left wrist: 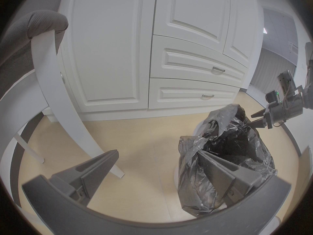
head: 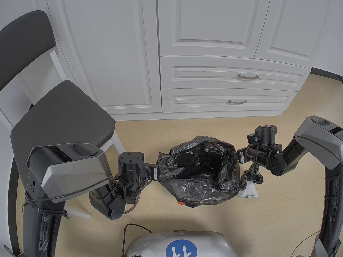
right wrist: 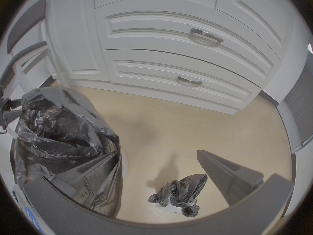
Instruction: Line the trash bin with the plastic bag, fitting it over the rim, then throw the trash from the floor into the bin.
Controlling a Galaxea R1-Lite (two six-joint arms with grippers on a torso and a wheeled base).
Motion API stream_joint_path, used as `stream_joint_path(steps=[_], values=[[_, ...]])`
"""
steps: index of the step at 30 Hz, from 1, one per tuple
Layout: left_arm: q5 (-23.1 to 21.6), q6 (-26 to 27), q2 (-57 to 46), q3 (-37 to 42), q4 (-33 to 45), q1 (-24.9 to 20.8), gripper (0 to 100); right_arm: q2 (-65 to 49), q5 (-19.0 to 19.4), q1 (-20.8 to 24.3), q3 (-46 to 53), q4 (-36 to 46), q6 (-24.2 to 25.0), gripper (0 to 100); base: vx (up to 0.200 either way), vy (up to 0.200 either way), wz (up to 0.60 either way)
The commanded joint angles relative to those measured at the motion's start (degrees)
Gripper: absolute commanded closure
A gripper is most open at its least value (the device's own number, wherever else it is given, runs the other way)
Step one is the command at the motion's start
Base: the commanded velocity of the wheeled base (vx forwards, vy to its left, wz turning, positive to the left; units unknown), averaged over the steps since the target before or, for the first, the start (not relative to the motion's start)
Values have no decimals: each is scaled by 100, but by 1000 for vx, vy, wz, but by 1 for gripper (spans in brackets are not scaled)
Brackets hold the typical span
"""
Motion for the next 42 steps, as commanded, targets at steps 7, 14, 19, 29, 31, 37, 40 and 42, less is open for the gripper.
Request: stream_joint_path(steps=[7, 14, 19, 29, 31, 37, 40, 42], values=[[23, -26, 80, -158, -94, 43, 0, 206, -115, -113, -246, -20, 31, 0, 0, 0, 0], [32, -113, 317, -430, -341, -1, 0, 250, -133, -192, -395, -20, 40, 0, 0, 0, 0], [199, -122, 555, -756, -560, -18, 0, 478, -432, -166, -746, -161, 190, 0, 0, 0, 0], [305, -122, 669, -984, -525, 26, 0, 900, -511, -52, -1160, -582, 524, 0, 0, 0, 0], [366, -122, 704, -1072, -525, 43, 0, 936, -511, -52, -1195, -591, 550, 0, 0, 0, 0], [375, -113, 766, -1221, -516, 210, 0, 997, -520, -34, -1212, -582, 541, 0, 0, 0, 0], [384, -105, 766, -1221, -508, 281, 0, 979, -520, -43, -1160, -547, 532, 0, 0, 0, 0], [384, -96, 774, -1221, -508, 307, 0, 953, -520, -43, -1133, -547, 532, 0, 0, 0, 0]])
